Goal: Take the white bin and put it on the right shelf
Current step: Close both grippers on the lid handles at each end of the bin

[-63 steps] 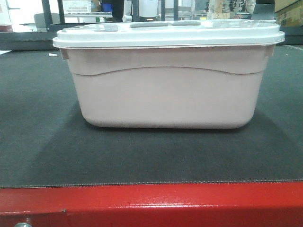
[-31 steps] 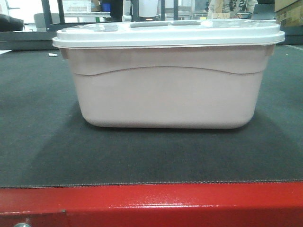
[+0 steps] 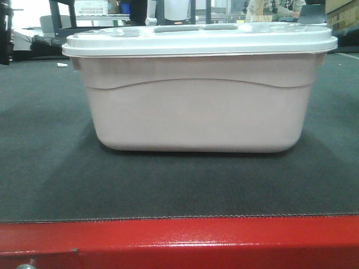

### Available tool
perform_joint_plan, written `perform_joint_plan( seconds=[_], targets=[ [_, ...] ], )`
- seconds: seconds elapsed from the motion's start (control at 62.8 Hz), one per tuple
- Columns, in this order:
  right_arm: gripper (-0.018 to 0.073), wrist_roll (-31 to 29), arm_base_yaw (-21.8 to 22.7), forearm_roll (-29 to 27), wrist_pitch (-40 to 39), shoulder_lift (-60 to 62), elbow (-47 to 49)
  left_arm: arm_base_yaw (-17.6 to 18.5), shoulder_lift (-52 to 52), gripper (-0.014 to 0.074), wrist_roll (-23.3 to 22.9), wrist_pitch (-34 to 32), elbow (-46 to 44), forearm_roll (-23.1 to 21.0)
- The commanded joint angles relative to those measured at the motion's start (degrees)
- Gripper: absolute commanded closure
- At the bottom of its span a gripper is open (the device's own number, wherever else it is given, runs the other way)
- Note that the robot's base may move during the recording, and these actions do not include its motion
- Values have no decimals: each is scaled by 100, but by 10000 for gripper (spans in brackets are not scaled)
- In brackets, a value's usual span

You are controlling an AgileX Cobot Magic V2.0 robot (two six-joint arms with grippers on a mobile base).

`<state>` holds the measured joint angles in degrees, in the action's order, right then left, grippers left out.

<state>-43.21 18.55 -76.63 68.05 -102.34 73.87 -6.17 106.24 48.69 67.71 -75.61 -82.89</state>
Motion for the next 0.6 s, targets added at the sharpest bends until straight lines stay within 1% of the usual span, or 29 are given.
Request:
perform_joint_plan(
  seconds=[0.0,0.127,0.255,0.589],
  targets=[
    [-20,-140,-147,-550,829,188,194,78,-240,167,32,689,-193,-488],
    [-20,-209,-318,-557,763,132,194,150,-190,167,32,681,-193,-599],
    [-20,-209,-374,-564,763,68,194,225,-190,167,32,658,-193,-682],
    [-20,-229,-603,-563,775,-106,194,517,-190,167,39,513,-193,-667]
  ],
)
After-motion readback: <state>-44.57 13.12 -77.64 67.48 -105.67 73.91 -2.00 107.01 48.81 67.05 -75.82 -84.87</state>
